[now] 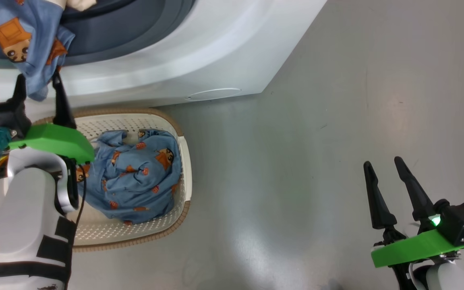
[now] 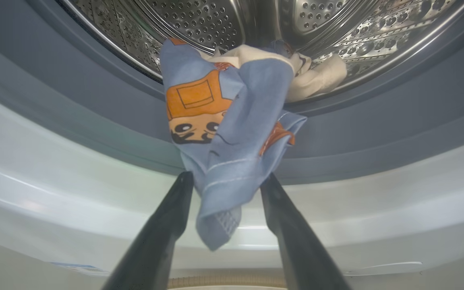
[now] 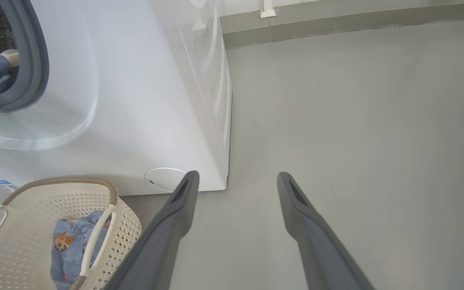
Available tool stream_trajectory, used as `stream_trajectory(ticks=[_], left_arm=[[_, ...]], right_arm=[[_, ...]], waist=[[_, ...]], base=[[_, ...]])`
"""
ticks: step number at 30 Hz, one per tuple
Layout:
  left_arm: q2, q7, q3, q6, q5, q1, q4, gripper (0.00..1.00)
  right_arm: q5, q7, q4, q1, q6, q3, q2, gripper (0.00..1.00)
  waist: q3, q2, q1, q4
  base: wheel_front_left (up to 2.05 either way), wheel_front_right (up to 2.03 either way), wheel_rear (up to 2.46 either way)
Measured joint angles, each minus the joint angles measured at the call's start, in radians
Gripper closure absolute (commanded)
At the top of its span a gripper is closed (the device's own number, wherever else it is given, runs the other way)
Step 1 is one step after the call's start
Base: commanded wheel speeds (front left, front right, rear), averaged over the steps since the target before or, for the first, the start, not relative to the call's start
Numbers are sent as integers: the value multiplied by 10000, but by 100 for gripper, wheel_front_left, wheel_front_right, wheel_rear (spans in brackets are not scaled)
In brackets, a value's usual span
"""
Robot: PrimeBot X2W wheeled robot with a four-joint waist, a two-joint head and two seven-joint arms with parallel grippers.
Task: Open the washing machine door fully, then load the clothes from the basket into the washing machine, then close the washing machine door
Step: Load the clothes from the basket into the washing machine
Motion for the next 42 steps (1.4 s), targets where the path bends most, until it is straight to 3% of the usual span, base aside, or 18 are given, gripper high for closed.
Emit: stream_trajectory(ticks=[1,2,4,5,6,7,8,23,34,42], left_arm=[[-13,0,33,0,33,0,-21,36],[-23,0,79,-2,35,0,-40,52],[-36,0,144,-15,44,0,-81,63],[-50,0,171,-50,82,0,-94,78],[-67,0,198,-90,134,0,-105,78],[-88,0,226,-88,174,0,-119,98],[-100,0,253,-88,232,0,-127,100],[-351,0,491,-293,422,-870,-188,100],[-144,-2,522,-353,646,-3405,2226,100],[744,-2,360,-483,1091,-5519,4180,100]], right_arm=[[0,0,4,-45,0,8,0,0],[0,0,2,-107,0,12,2,0],[0,0,2,-171,0,21,2,0],[0,0,4,-172,0,25,2,0],[2,0,4,-172,0,27,2,0],[10,0,4,-172,0,27,2,0],[10,0,6,-172,0,29,2,0],[82,0,86,-171,0,188,59,0],[368,0,370,-169,0,658,165,0],[579,0,516,-160,0,986,224,0]], waist=[[1,0,0,10],[3,0,0,14],[6,0,0,18],[7,0,0,17],[8,0,0,16],[7,0,0,14],[6,0,0,8],[-8,0,0,-136],[-46,0,0,-797],[200,0,1,-1538]], base=[[0,0,0],[0,0,0],[0,0,0],[0,0,0],[0,0,0],[0,0,0],[0,0,0],[0,0,0],[0,0,0],[0,0,0]])
